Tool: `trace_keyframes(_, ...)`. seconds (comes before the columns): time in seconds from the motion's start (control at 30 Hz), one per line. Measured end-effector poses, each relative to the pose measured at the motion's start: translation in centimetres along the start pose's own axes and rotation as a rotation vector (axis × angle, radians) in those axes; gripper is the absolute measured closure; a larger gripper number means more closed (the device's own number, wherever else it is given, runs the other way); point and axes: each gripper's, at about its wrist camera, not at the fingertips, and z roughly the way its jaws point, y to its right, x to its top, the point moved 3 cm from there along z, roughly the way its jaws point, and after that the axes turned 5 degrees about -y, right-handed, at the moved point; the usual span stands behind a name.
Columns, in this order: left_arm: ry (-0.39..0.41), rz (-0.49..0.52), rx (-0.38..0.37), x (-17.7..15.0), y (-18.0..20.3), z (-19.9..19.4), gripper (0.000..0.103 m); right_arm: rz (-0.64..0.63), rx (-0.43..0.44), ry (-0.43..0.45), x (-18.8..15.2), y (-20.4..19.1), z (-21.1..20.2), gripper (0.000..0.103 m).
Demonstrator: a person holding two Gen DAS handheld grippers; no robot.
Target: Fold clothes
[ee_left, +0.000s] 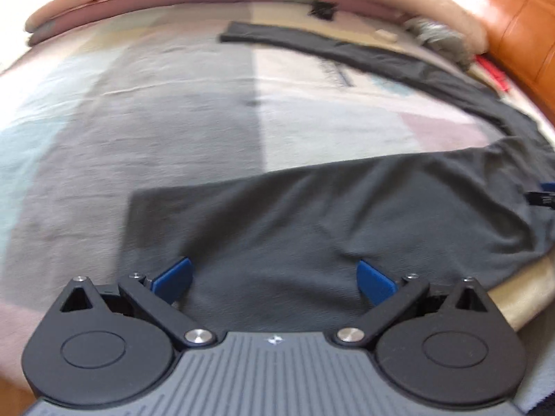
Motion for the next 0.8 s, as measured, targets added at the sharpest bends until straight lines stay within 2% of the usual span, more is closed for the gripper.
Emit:
trace_keyframes(0.07,0.014,0.007,0.001,0.7,0.8,0.0,0.002,0.004,-0.015,0.023,0.3,0.7,-0.6,0.000)
trace_keyframes(0.17,0.048,0.039,-0.061,2.6,3.5,0.8,0.002,0.016,-0.068,0.039,1.5,2.4,-0.5,0.000)
trace_keyframes(0.27,0.055,0.102,-0.105,3.6,6.6,2.0,0.002,0.038,-0.072,0.061,2.9,3.9,0.4,0.000)
trace_keyframes(0.37,0.019,0.118,-0.080,3.1,7.7,3.3,0.002,0.049,-0.077,0.083,4.4,5.0,1.8,0.000)
trace_keyframes(0.5,0.019,0.156,-0.033,2.1,7.8,2.9,0.001,0.069,-0.115,0.017,6.0,6.4,5.6,0.000)
trace_keyframes(0.6,0.003,0.137,-0.028,2.4,7.6,2.9,0.001,0.104,-0.101,0.029,7.1,7.8,6.6,0.000)
trace_keyframes(0.7,-0.016,0.126,-0.013,3.1,8.0,2.9,0.001,0.108,-0.098,0.048,7.3,8.4,5.0,0.000)
trace_keyframes(0.8,0.013,0.129,-0.043,4.3,9.0,2.3,0.001,0.072,-0.161,0.100,5.7,9.3,2.0,0.000)
